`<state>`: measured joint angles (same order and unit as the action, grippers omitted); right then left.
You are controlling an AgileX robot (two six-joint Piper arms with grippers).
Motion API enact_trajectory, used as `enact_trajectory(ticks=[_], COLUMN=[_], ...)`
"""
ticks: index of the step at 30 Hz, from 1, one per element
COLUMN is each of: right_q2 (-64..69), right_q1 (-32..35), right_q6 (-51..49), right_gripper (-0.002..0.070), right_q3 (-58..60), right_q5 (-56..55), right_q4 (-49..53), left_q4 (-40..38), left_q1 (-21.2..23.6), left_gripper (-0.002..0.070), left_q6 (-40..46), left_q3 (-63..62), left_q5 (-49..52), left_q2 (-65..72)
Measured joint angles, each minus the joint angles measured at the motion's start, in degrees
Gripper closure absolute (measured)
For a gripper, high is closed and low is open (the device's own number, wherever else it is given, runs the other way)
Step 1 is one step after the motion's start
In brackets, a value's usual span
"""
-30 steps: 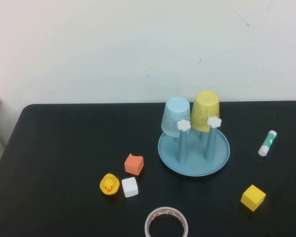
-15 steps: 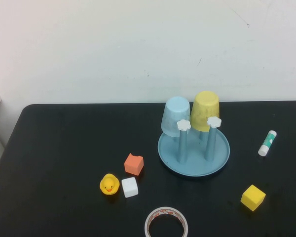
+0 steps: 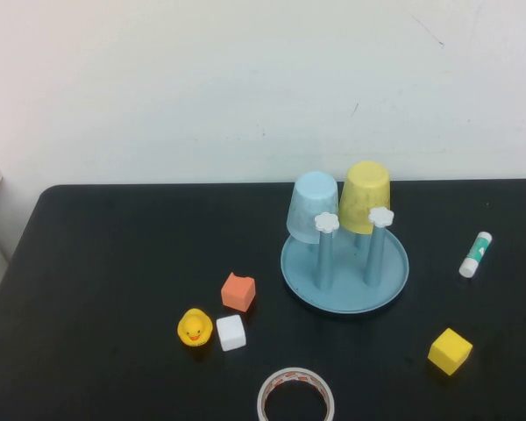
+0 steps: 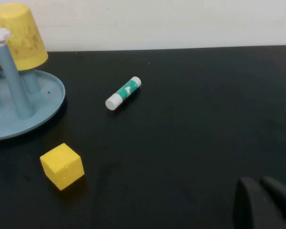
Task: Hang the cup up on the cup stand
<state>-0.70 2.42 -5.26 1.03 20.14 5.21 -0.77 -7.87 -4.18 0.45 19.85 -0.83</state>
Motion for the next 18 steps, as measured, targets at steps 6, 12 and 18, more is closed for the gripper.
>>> enact_trajectory(ticks=[6,12,18], right_q2=[0.00,0.00,0.00], right_q1=[0.00,0.00,0.00], right_q6=[0.00,0.00,0.00], right_gripper=[0.0678,0.0678,0.0678], right_q3=[0.00,0.00,0.00], right_q5=[0.00,0.00,0.00], right_q4=[0.13,0.26,0.40], left_q4=[0.00,0.00,0.00], left_q1=[0.00,0.00,0.00], left_gripper=[0.0676,0.0676,0.0676], left_q6=[0.00,0.00,0.00], left_q3=[0.00,0.00,0.00], left_q5=[0.00,0.00,0.00], left_q2=[0.00,0.00,0.00])
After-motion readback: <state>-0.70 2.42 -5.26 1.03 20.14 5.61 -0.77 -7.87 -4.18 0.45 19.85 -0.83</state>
